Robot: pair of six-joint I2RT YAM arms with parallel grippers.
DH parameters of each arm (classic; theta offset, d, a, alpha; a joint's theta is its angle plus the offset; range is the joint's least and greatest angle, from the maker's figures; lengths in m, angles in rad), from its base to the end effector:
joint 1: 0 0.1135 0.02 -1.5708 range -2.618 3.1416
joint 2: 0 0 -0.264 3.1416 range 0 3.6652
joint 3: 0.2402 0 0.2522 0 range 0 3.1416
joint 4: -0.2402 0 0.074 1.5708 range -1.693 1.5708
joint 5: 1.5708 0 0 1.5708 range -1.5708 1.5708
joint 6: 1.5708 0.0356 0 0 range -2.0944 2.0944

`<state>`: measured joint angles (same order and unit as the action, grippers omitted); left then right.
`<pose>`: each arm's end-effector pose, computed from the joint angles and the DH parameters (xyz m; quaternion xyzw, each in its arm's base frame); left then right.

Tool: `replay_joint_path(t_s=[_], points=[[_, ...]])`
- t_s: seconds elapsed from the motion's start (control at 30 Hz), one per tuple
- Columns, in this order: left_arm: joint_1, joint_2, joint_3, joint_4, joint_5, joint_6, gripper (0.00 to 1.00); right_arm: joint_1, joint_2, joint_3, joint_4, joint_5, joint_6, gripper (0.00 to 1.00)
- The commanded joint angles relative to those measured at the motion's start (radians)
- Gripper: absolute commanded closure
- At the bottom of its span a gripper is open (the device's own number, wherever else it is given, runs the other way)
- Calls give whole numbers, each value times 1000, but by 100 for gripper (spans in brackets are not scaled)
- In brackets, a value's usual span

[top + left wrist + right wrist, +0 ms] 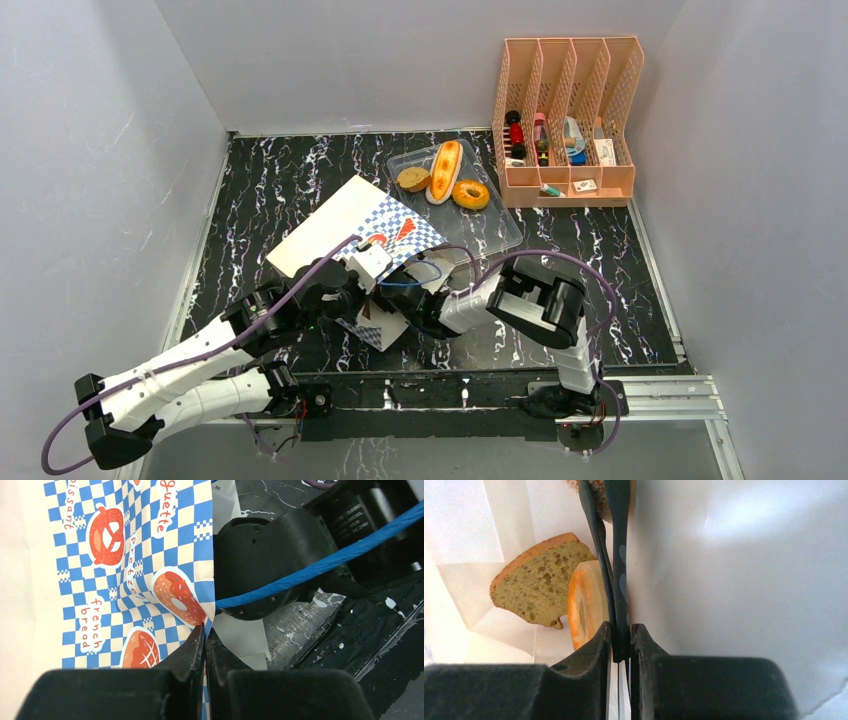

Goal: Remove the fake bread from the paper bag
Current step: Take out the fake bread from the paper bag.

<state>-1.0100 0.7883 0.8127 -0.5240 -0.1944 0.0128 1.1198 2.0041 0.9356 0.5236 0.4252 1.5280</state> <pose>0.0978 -0.1428 0.3145 0.3757 0.7706 -0.1696 0.4860 0.1842 0.3467 0.1121 0.2740 0.8130 0.4202 0.2955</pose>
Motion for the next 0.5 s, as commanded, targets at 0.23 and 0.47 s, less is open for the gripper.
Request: replay_joint_path(t_s=[0.23,0.47], points=[[-12,-12,16,51,-142,-48,100,2,-172,-119,-57,58,-51,100],[-12,9,0,72,-205,-70,100,10,-300,-196,-74,83,-79,100]])
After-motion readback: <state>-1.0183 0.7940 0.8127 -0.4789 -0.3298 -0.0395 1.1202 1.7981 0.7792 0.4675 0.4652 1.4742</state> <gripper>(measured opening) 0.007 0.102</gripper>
